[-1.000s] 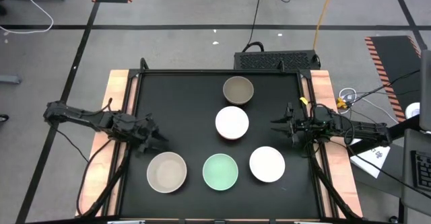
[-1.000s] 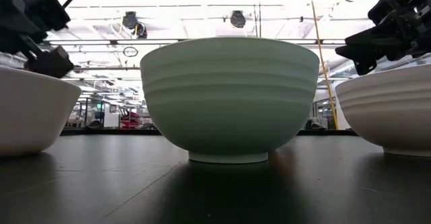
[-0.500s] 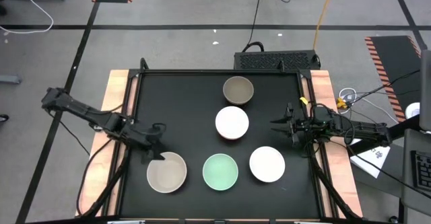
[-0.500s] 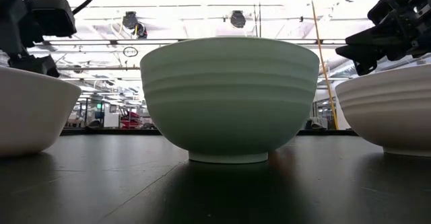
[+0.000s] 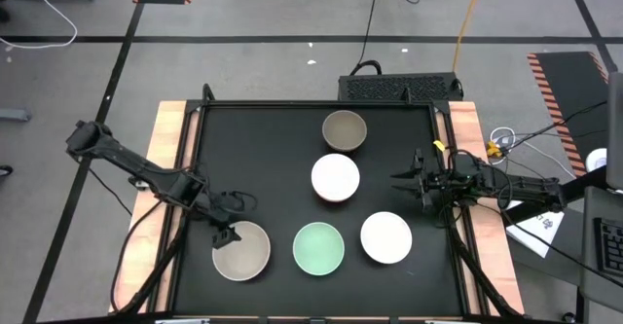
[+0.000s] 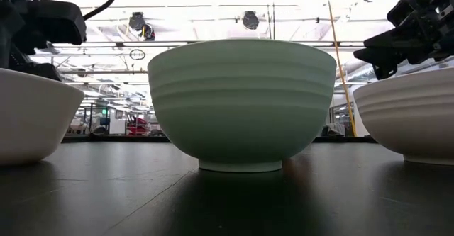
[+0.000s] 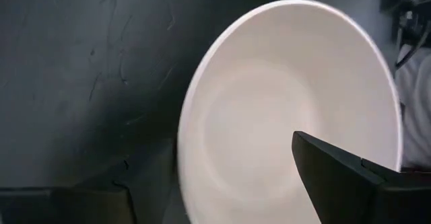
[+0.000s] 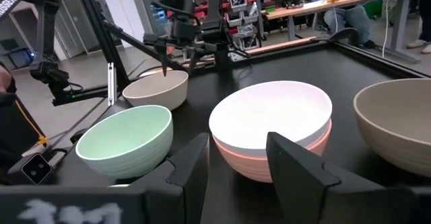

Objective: Nest bowls inside each other
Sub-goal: Stack the light gray bowl on the top white bowl

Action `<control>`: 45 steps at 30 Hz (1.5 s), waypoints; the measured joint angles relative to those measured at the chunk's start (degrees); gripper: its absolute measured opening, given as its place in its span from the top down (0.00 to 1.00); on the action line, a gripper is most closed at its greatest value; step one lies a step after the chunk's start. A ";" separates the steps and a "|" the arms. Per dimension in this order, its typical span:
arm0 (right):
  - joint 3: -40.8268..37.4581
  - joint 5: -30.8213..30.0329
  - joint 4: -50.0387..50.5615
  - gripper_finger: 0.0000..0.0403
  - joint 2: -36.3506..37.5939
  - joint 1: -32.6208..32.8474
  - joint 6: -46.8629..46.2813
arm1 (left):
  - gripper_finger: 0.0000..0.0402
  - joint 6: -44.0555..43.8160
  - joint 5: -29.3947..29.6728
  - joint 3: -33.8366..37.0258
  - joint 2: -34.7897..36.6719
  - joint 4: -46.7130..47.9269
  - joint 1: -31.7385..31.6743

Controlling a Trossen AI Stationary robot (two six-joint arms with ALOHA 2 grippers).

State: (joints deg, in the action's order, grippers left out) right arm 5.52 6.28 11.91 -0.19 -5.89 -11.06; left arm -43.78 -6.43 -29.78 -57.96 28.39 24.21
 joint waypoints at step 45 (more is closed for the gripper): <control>-0.48 0.07 -0.29 0.65 0.00 0.00 -0.49 | 0.99 23.51 2.14 0.44 -0.54 -21.24 -1.15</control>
State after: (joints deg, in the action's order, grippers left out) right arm 5.04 6.35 11.62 -0.19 -5.89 -11.55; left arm -20.27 -4.29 -29.34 -58.50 7.15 23.06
